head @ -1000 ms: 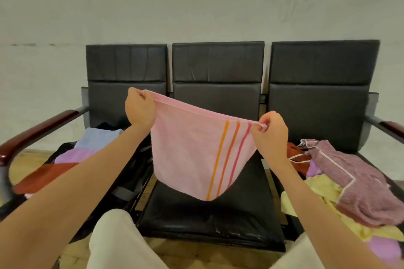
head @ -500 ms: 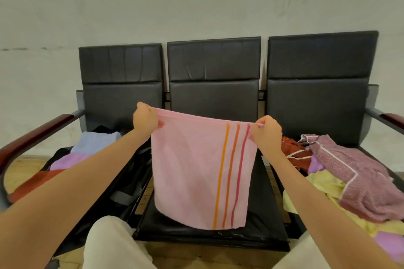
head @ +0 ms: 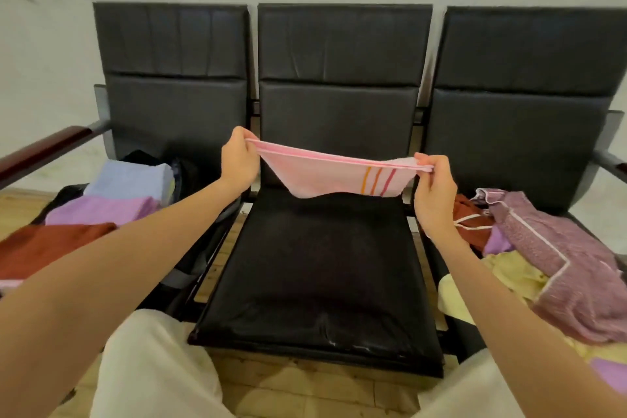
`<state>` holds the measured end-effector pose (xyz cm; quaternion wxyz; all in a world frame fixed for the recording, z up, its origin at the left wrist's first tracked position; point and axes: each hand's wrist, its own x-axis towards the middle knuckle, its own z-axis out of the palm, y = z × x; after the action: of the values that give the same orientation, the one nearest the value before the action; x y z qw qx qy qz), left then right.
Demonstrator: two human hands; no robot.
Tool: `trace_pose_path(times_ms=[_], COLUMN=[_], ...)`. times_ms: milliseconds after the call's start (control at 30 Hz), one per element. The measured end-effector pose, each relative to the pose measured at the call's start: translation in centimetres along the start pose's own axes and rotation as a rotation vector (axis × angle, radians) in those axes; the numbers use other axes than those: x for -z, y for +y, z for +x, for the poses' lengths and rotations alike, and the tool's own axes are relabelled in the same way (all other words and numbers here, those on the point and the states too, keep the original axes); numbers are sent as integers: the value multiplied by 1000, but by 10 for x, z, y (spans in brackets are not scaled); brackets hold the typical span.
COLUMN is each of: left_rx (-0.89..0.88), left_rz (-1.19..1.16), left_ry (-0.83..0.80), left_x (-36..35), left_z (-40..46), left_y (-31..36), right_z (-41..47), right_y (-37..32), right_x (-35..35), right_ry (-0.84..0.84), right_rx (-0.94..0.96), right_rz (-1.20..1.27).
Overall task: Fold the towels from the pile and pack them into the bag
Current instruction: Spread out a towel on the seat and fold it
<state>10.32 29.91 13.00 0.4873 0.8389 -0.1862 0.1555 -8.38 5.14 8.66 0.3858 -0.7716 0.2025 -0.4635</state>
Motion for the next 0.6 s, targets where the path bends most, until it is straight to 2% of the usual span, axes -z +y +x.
trace_pose_path(times_ms=[167,300,400,500,600], left_rx=[144,256,192,34,-50], left_rz=[108,313,494,598,757], left_ry=[-150,-434,-623,-675,-754], left_x=[-23,-31,-23,-10,1], left_z=[-63,-123,-153,-167,-167], left_y=[-75,-138,-163,-170,-167], right_z=[-75,-138,-174,-199,-213], right_y=[50,74,77,74,71], right_x=[-11,-15,-12,-5,2], right_ry=[-70,-266,-395,-447,-475], right_rx=[-45,-303,-459,-452,-442], right_rz=[-114,-218,-296,-312,-295])
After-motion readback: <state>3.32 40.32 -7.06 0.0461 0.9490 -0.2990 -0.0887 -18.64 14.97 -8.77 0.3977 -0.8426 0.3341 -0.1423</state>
